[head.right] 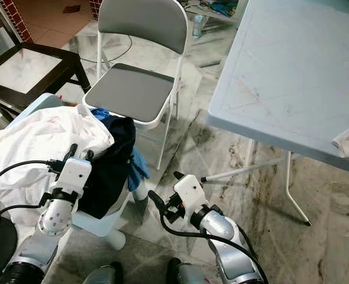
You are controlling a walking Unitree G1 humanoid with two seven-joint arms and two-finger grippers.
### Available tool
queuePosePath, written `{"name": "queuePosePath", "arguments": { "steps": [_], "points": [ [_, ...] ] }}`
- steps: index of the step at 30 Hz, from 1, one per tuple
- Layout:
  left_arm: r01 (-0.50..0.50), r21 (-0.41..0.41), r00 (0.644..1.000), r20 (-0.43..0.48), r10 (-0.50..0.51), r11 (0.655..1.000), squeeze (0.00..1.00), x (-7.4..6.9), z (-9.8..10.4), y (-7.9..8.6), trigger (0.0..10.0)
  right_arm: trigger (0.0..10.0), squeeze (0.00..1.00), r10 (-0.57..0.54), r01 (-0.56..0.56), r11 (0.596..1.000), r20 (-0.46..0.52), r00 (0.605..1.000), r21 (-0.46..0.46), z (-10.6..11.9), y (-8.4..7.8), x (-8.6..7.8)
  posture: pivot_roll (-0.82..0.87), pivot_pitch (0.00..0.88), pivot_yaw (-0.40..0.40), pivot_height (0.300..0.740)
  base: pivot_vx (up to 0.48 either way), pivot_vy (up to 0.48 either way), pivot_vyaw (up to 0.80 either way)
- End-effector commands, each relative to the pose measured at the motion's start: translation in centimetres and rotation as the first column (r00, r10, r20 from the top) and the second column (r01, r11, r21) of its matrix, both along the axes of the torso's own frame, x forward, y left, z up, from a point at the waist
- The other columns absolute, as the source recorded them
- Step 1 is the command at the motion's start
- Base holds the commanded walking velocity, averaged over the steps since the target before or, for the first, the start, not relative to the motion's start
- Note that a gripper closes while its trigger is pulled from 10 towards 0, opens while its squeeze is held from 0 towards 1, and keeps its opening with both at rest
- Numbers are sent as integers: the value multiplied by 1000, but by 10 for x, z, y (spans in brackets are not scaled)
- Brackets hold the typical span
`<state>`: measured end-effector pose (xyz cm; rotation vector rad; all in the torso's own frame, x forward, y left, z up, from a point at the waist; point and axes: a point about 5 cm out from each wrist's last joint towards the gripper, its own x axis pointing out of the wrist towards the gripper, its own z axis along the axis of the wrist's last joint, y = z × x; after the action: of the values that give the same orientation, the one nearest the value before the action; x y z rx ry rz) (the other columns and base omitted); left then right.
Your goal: Hang hanger
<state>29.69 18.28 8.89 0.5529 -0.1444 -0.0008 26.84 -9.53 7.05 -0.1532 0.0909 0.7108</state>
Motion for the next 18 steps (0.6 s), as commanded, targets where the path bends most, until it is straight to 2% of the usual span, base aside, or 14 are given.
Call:
{"name": "queuePosePath", "arguments": {
  "steps": [1, 2, 3, 4, 5, 6, 10, 11, 12, 13, 18],
  "points": [
    [-7, -13, 1000, -29, 7, 1000, 0, -2, -4, 2, 10000, 10000, 0, -1, 1, 1000, -17, 1000, -9, -4, -1, -3, 153, 246, -60, 740, 0, 0, 0],
    [-4, -14, 999, -52, 3, 1000, 0, -3, -8, 3, 10000, 10000, 0, -1, 0, 1000, -18, 1000, -9, -4, -1, -3, 153, 245, -61, 740, 0, 0, 0],
    [-3, -17, 998, -71, 2, 1000, 0, -3, -11, 3, 6196, 10000, 0, 0, 0, 1000, -17, 1000, -9, -4, -1, -3, 153, 245, -61, 740, 0, 0, 0],
    [-3, -17, 998, -71, 2, 1000, 0, -3, -11, 3, 6196, 10000, 0, 0, 0, 1000, -17, 1000, -9, -4, -1, -3, 153, 245, -61, 740, 0, 0, 0],
    [-14, -32, 993, -116, 10, 999, 0, -4, -18, 4, 2039, 10000, 0, 2, -2, 1000, -17, 1000, -10, -4, -1, -3, 153, 245, -62, 740, 0, 0, 0],
    [-28, -47, 991, -135, 22, 998, 0, -4, -20, 5, 0, 10000, 0, 3, -3, 1000, -17, 1000, -11, -4, -1, -3, 153, 245, -62, 740, 0, 0, 0],
    [-51, -52, 982, -183, 40, 997, 0, -5, -27, 8, 0, 10000, 0, 5, -5, 1000, -18, 1000, -13, -4, -1, -3, 151, 245, -63, 740, 0, 0, 0],
    [-50, -55, 980, -193, 39, 997, 0, -5, -28, 8, 2510, 10000, 0, 5, -5, 1000, -19, 1000, -17, -4, -1, -3, 150, 246, -63, 740, 0, 0, 0],
    [-47, -57, 980, -195, 36, 997, 0, -6, -28, 8, 2510, 10000, 0, 5, -5, 1000, -20, 1000, -17, -4, -1, -4, 150, 246, -63, 740, 0, 0, 0],
    [-53, -71, 980, -195, 38, 996, 0, -6, -28, 9, 0, 10000, 0, 5, -5, 1000, -20, 1000, -18, -4, -2, -4, 151, 246, -63, 740, 0, 0, 0],
    [-70, -112, 982, -185, 48, 991, 0, -6, -27, 9, 0, 10000, 0, 6, -6, 1000, -17, 1000, -26, -4, -2, -4, 148, 247, -66, 740, 0, 0, 0]
  ]
}}
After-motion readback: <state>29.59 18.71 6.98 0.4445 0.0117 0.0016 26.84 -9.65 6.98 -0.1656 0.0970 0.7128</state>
